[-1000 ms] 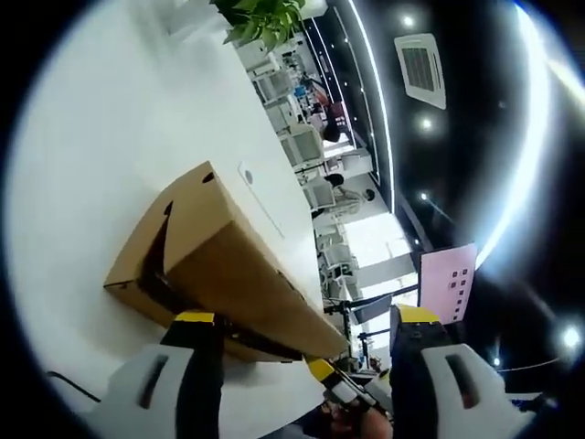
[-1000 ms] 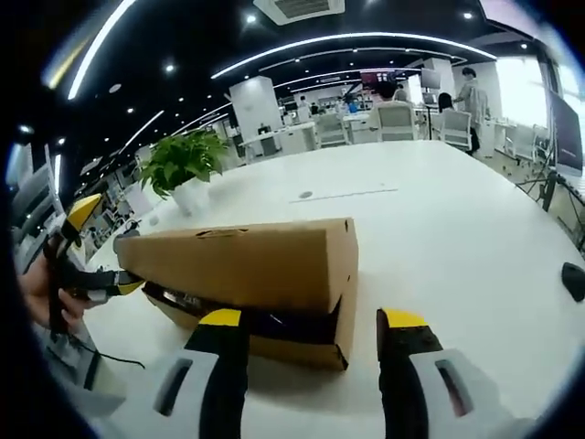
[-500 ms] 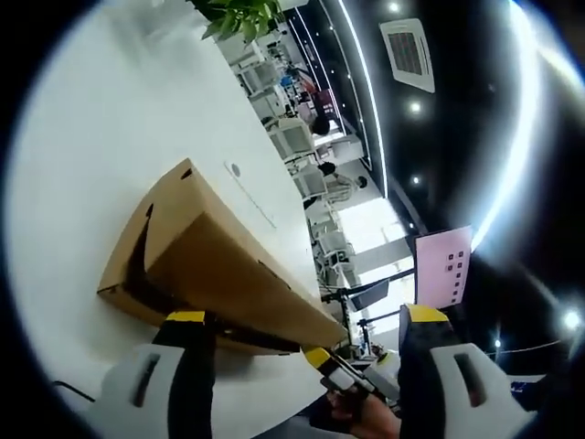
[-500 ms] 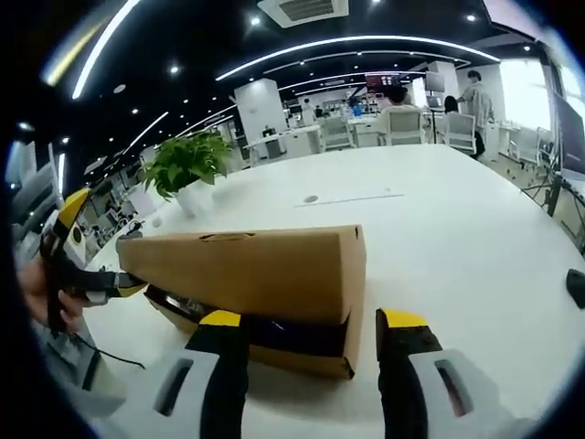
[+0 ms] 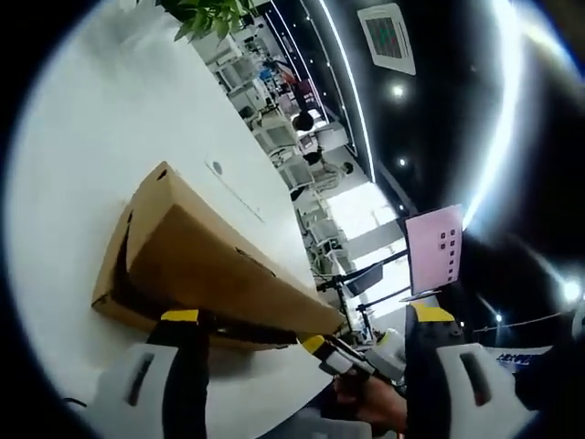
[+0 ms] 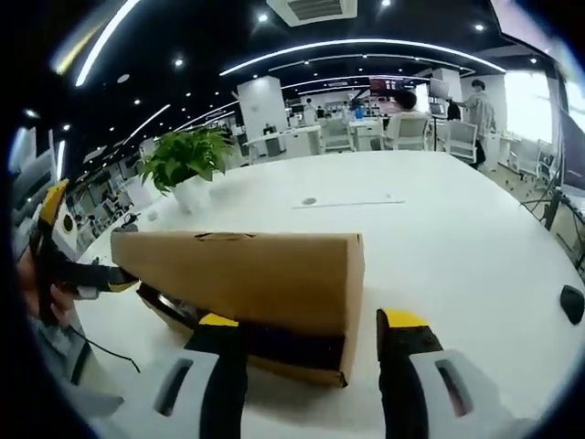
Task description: Operate the shoe box by opening the lid, removing the specified soft item, and placing it in the target area until the item is outside and the box remains undamaged.
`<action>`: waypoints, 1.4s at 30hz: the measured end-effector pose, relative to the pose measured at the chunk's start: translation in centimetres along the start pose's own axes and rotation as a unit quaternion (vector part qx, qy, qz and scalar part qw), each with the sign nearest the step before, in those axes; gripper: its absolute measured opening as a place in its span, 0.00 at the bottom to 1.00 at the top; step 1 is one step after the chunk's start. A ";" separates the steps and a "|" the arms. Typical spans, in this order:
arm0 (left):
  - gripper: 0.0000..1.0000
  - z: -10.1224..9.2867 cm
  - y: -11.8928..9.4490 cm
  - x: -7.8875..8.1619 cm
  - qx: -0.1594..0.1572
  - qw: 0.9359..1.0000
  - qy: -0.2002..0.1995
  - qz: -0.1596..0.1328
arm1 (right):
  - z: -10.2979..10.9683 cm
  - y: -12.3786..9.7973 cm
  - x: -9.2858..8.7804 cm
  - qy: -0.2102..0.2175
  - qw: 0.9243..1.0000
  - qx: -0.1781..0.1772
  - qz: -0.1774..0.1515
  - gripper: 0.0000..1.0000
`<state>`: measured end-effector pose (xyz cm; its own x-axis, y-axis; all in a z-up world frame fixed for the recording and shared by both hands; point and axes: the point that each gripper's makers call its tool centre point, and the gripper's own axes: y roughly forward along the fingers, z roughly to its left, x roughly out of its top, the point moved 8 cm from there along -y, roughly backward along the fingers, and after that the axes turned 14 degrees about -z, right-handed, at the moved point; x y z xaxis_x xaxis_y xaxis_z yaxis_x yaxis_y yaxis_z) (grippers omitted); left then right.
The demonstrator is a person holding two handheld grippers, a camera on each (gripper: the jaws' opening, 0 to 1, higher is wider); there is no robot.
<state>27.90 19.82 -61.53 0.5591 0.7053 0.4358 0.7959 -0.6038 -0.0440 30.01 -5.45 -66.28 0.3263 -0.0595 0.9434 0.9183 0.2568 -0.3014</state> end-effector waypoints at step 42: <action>0.86 0.5 -1.0 0.7 -0.026 0.943 0.308 0.120 | -0.6 2.4 3.3 -0.061 0.997 0.009 -0.041 0.54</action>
<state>27.55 21.08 -61.63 0.4688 0.2056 0.8591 0.6419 -0.7474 -0.1714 33.43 -5.60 -63.99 0.2197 0.0362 0.9749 0.9361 0.2736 -0.2211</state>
